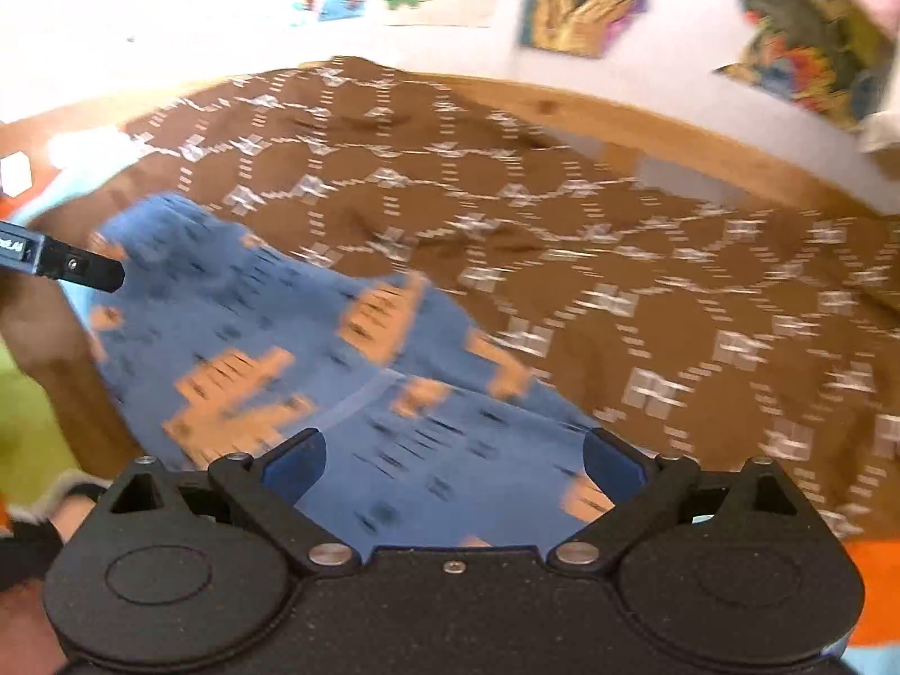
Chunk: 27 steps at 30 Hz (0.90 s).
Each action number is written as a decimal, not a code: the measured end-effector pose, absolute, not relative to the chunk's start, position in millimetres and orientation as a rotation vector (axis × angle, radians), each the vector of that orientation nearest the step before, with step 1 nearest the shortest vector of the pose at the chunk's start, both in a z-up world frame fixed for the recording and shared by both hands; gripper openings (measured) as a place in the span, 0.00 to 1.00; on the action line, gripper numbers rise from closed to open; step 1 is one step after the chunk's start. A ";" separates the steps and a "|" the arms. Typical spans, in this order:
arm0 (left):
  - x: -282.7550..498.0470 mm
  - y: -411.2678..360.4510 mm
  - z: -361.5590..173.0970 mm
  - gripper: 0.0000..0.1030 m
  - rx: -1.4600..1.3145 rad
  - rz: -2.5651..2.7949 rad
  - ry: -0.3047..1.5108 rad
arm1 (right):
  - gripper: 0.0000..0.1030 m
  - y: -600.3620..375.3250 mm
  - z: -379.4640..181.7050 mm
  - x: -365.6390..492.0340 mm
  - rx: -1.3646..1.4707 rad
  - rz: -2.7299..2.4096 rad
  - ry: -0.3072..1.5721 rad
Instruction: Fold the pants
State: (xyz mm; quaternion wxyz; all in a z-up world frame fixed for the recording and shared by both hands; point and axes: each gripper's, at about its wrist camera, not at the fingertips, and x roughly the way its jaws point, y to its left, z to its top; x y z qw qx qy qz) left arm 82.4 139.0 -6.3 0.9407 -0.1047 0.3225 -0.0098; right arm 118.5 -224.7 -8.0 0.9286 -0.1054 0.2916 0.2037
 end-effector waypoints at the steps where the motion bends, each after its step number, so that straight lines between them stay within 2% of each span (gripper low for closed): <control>1: 83.4 152.4 -5.9 0.76 -0.252 -0.014 0.662 | 0.95 -219.1 -9.4 123.2 -0.213 0.436 0.604; 3: 91.2 173.1 -6.5 0.67 -0.336 -0.028 0.653 | 0.95 -205.4 -15.1 130.6 -0.239 0.460 0.625; 4: 97.6 179.3 -7.2 0.57 -0.372 -0.024 0.650 | 0.95 -198.5 -18.9 133.1 -0.252 0.463 0.636; 5: 104.4 183.6 -7.9 0.51 -0.406 -0.014 0.655 | 0.95 -195.4 -21.4 134.4 -0.251 0.462 0.647; 7: 118.5 188.1 -11.2 0.23 -0.459 0.019 0.696 | 0.95 -190.3 -26.4 136.6 -0.232 0.453 0.678; 11: 126.7 175.2 -4.2 0.21 -0.448 0.090 0.754 | 0.95 -186.2 -29.2 136.6 -0.211 0.439 0.689; 13: 123.3 155.2 9.8 0.20 -0.303 0.123 0.750 | 0.95 -184.7 -30.6 135.1 -0.198 0.429 0.692; 17: 108.6 102.4 30.5 0.20 0.073 0.080 0.604 | 0.95 -183.2 -33.7 135.2 -0.162 0.409 0.705; 21: 125.8 89.3 18.6 0.20 0.166 0.076 0.580 | 0.95 -181.4 -35.1 132.3 -0.162 0.417 0.700; 24: 139.7 103.8 -5.7 0.24 0.159 0.156 0.679 | 0.96 -183.6 -35.9 132.3 -0.143 0.417 0.701; 26: 137.3 117.5 -12.2 0.36 0.090 0.170 0.677 | 0.96 -185.0 -36.6 132.7 -0.132 0.418 0.701; 27: 136.0 120.8 -12.7 0.36 0.067 0.162 0.673 | 0.96 -185.5 -37.3 132.5 -0.130 0.419 0.699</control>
